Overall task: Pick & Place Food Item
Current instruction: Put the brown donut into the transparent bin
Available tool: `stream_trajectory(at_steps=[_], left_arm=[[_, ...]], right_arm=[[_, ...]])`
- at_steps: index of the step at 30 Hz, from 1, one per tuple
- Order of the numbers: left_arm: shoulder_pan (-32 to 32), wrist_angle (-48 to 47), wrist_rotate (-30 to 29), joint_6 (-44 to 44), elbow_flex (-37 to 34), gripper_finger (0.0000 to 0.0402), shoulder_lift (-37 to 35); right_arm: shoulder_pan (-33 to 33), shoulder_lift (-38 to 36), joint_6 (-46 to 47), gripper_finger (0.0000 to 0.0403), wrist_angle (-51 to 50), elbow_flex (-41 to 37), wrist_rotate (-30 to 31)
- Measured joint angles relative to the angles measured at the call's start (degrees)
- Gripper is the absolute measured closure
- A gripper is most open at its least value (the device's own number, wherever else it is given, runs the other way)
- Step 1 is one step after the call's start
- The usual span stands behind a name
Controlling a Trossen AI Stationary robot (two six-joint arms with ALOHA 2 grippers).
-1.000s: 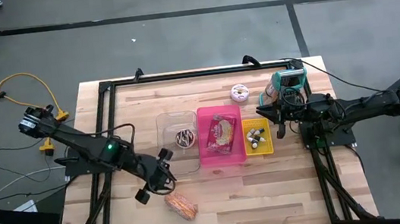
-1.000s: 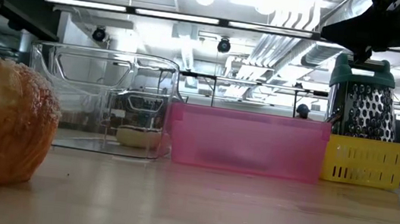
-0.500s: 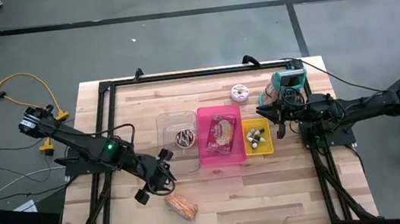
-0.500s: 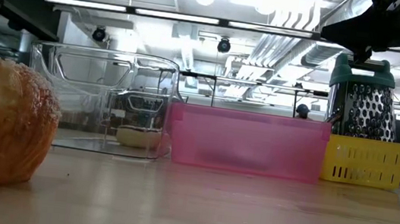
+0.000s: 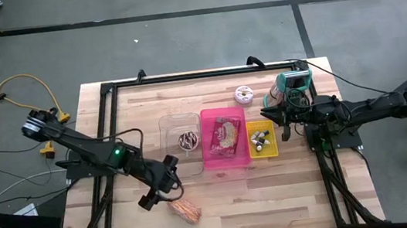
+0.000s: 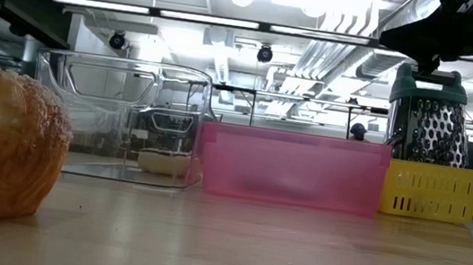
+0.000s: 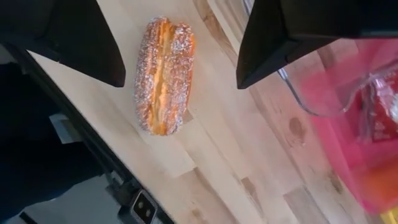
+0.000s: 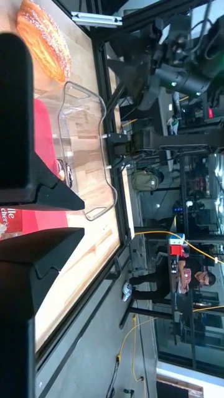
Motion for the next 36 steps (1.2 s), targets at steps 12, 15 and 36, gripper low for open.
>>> stream_trajectory(at_steps=[12,15,36], left_arm=[[-0.4,0.0,-0.4,1.7,0.0,0.0091,5.1],[-1.3,0.1,-0.7,3.4,0.0,0.0091,5.1],[-3.5,0.2,-1.0,2.5,0.0,0.0081,5.1]], right_arm=[[0.0,0.0,0.0,0.0359,0.0,0.0,0.0],[0.0,0.0,0.0,0.0359,-0.1,0.0,0.0],[0.0,0.0,0.0,0.0359,-0.1,0.0,0.0]])
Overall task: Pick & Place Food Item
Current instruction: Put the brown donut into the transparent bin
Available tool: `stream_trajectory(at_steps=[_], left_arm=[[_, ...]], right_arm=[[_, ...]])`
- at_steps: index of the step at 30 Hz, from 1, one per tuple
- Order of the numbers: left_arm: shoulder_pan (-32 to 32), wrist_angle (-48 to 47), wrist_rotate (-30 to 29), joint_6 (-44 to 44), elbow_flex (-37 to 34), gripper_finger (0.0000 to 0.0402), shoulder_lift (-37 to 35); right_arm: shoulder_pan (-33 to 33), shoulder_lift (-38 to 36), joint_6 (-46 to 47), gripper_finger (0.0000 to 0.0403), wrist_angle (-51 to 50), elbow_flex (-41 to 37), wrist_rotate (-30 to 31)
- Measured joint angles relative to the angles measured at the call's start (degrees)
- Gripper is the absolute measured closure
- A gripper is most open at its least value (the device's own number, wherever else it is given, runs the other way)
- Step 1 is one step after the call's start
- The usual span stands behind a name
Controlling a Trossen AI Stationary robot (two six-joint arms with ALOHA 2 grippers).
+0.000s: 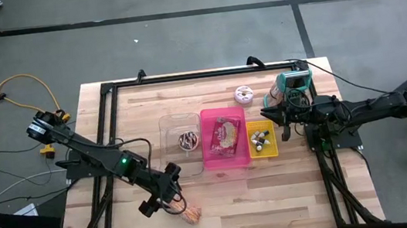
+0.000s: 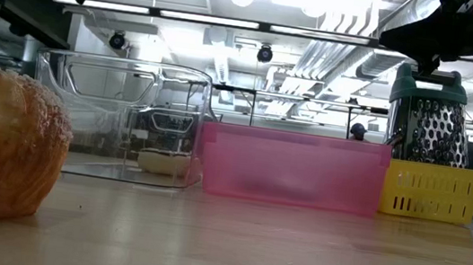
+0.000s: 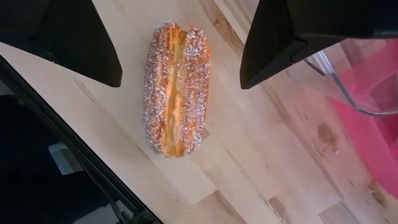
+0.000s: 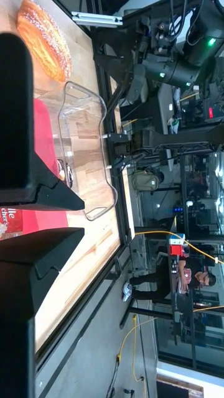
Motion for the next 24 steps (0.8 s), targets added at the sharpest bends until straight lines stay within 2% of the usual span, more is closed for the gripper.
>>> stream_trajectory(at_steps=[7,24], left_arm=[[-0.2,0.8,0.1,-0.3,0.0,0.0051,1.8],[-2.8,7.3,0.2,-0.2,0.0,0.0049,11.7]], right_arm=[[0.0,0.0,0.0,0.0359,0.0,0.0,0.0],[0.0,0.0,0.0,0.0359,0.0,0.0,0.0]])
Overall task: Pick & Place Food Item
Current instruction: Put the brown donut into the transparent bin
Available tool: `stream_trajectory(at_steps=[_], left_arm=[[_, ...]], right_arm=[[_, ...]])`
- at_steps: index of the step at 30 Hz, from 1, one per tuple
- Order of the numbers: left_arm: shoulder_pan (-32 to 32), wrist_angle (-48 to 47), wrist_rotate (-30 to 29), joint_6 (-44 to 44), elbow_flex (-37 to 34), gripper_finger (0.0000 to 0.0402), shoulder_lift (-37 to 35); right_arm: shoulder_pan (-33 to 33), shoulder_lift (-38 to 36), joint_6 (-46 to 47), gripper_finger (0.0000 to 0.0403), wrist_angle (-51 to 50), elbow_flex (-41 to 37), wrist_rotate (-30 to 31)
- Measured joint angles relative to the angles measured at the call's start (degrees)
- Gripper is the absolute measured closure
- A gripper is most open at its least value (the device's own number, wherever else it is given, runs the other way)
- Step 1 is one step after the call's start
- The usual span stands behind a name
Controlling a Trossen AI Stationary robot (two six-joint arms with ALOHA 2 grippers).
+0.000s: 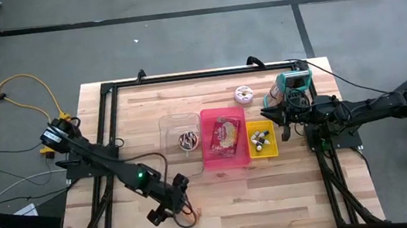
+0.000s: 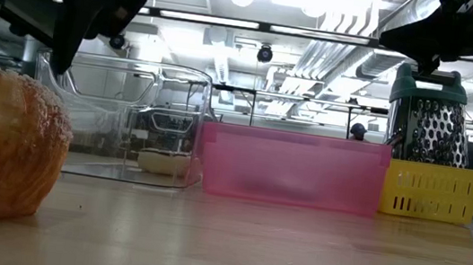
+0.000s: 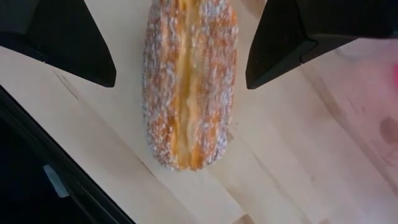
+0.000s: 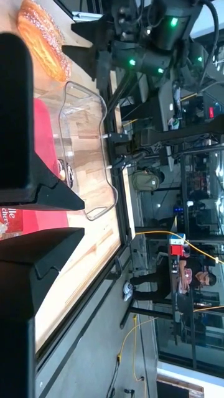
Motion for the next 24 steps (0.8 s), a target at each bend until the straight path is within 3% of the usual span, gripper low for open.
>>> stream_trajectory(at_steps=[24], left_arm=[[-2.1,2.9,-4.1,-2.6,0.0,0.0049,6.7]], right_arm=[[0.0,0.0,0.0,0.0359,0.0,0.0,0.0]])
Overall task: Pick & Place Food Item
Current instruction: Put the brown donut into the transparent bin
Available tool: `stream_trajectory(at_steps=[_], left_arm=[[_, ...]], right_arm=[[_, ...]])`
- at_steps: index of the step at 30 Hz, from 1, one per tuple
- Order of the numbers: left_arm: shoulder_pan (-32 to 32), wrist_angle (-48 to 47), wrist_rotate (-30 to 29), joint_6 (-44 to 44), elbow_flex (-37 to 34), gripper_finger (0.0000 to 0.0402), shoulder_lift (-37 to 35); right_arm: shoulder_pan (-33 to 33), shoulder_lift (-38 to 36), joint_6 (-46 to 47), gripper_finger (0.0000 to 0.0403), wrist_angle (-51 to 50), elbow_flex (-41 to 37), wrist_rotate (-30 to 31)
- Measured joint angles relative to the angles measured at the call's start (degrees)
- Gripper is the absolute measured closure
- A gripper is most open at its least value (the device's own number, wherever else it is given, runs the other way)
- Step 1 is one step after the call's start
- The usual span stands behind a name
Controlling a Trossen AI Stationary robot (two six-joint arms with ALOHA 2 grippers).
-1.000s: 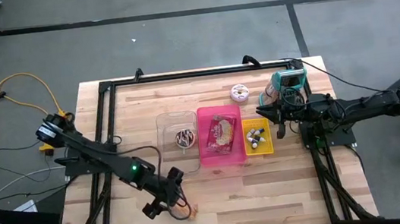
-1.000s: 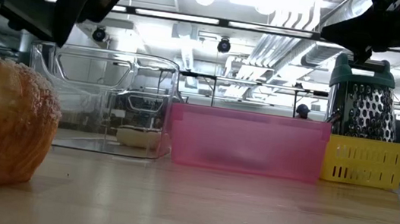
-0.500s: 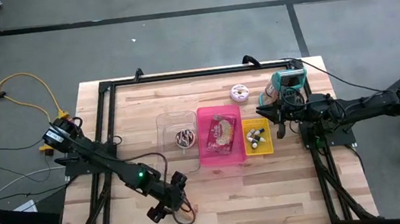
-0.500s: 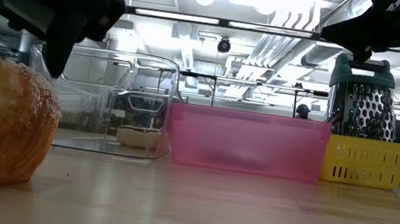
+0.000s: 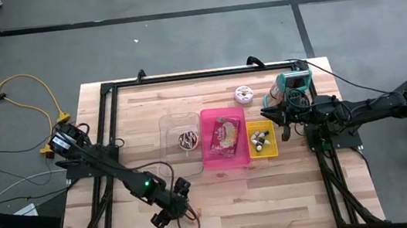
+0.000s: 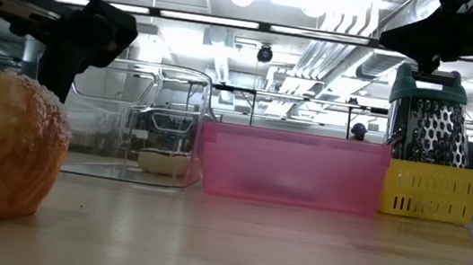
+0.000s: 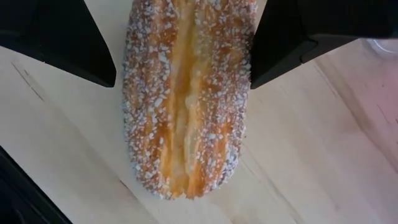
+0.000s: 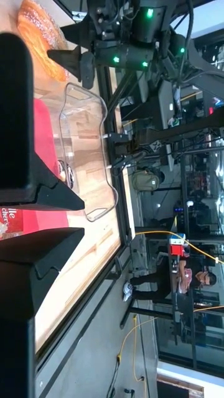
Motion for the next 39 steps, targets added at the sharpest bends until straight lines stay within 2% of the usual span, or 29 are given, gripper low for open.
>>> stream_trajectory(at_steps=[9,21,39], left_arm=[[0.0,0.1,-0.7,-0.2,0.0,0.0054,0.2],[0.0,0.1,-0.8,-0.2,0.0,0.0136,0.2],[0.0,1.7,0.2,-0.2,0.0,0.0140,-0.1]], right_arm=[[0.0,0.0,0.0,0.0359,0.0,0.0,0.0],[0.0,0.0,0.0,0.0359,0.0,0.0,0.0],[0.0,0.0,0.0,0.0359,0.0,0.0,0.0]])
